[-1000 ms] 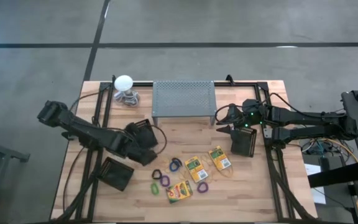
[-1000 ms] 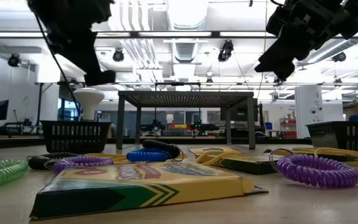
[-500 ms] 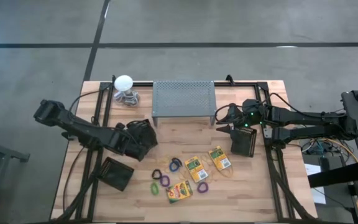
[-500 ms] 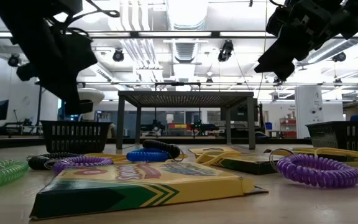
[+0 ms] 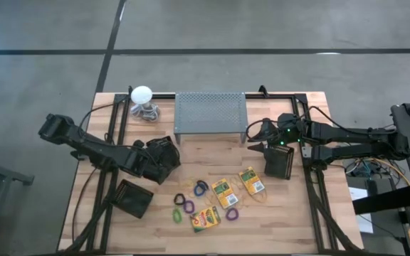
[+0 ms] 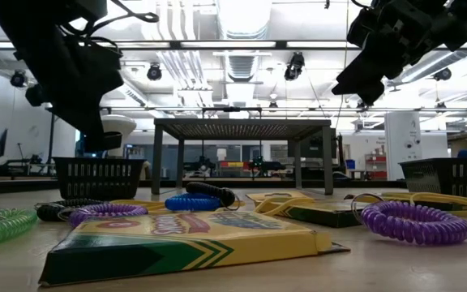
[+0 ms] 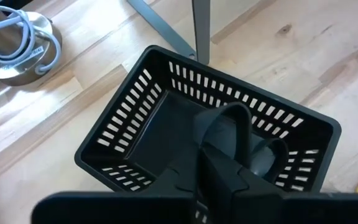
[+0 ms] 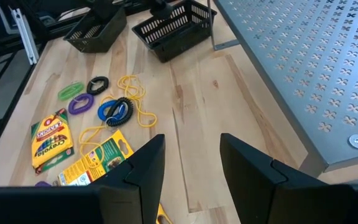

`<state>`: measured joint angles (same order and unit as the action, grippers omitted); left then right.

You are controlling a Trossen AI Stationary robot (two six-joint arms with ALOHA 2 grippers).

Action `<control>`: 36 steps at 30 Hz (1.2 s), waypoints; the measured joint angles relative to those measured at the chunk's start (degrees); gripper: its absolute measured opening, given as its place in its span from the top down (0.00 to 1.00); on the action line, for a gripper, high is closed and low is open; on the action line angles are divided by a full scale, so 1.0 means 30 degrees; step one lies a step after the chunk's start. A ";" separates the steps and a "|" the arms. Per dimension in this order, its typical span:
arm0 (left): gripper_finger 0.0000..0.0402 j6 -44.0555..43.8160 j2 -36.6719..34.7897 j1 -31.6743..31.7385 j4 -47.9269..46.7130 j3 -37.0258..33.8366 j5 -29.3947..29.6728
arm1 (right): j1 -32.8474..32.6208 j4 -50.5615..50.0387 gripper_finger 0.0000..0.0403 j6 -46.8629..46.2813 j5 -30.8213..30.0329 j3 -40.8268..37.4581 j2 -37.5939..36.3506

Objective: Pick & Place Office Desk Supplies
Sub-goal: Put the black rubber band into the top left black bin, then put the yellow rubber band into the top left black bin

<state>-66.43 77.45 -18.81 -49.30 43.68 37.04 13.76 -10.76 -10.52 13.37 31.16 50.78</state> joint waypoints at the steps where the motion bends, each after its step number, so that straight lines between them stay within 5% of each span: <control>1: 0.92 -0.0004 0.0000 0.0000 0.0004 0.0000 0.0000 | 0.0000 0.0000 0.63 -0.0003 0.0000 0.0001 0.0000; 17: 0.67 0.0032 0.0000 0.0000 -0.0001 0.0118 0.0015 | 0.0000 0.0000 0.63 0.0073 0.0030 0.0000 0.0000; 26: 0.65 0.1658 -0.0007 0.0000 0.0000 0.1206 0.0175 | -0.0043 0.0150 0.63 0.0000 0.1327 0.0416 0.0000; 36: 0.65 0.1653 -0.0015 0.0000 0.0000 0.1338 0.0212 | -0.3951 -0.3304 0.63 0.0636 0.2048 0.1341 0.0288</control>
<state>-61.48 77.41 -18.81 -49.30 47.69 37.67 1.91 -20.68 -8.62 19.51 35.18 51.65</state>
